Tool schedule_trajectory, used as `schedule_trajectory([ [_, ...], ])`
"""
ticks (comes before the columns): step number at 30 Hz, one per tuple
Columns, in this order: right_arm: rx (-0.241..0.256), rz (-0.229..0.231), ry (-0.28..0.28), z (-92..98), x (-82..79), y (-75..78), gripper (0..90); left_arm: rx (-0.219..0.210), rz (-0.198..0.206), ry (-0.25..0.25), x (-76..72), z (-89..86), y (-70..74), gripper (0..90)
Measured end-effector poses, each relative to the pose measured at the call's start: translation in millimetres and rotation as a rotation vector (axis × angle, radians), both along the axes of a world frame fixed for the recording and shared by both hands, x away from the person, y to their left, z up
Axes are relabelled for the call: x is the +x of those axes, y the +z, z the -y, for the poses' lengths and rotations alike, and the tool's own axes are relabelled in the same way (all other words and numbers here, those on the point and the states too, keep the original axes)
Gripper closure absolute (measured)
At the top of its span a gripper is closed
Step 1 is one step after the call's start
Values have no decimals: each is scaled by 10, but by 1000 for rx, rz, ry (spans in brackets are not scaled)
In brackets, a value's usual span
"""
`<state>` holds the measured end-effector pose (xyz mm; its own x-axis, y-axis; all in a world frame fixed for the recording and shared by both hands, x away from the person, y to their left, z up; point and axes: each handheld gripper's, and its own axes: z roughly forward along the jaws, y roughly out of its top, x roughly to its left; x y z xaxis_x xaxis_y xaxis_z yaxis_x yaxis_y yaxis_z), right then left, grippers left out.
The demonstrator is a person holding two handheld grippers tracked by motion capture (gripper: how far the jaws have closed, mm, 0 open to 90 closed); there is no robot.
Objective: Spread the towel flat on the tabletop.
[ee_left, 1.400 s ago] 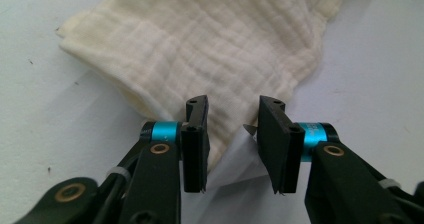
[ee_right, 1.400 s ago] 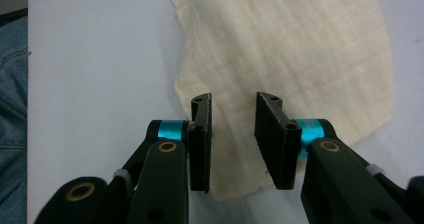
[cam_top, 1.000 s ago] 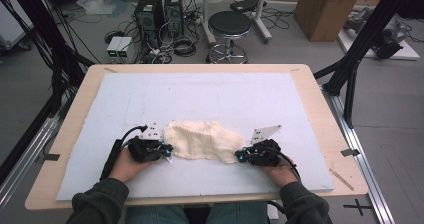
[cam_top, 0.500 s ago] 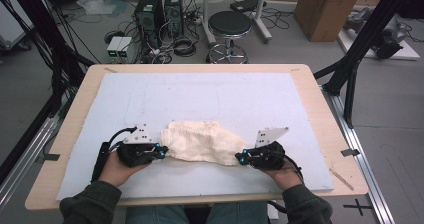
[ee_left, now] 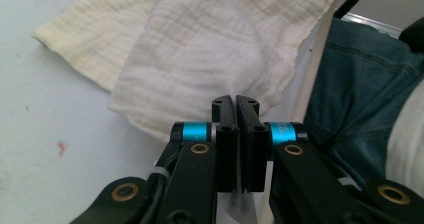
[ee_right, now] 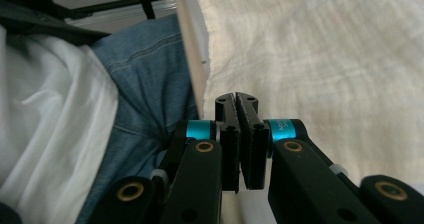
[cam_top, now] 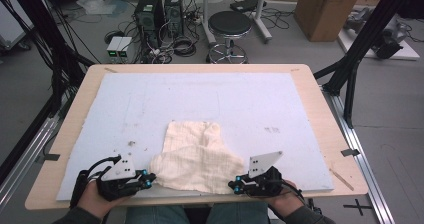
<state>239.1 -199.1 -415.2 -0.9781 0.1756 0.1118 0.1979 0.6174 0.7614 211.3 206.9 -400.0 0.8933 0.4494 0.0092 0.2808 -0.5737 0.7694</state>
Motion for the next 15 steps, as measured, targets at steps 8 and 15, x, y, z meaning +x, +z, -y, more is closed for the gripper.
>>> schedule_trajectory([
  [8,64,36,-37,-28,119,186,732,-79,6,25,178,5,90,615],
  [15,100,59,-198,35,718,254,696,-159,6,101,766,176,73,571],
])
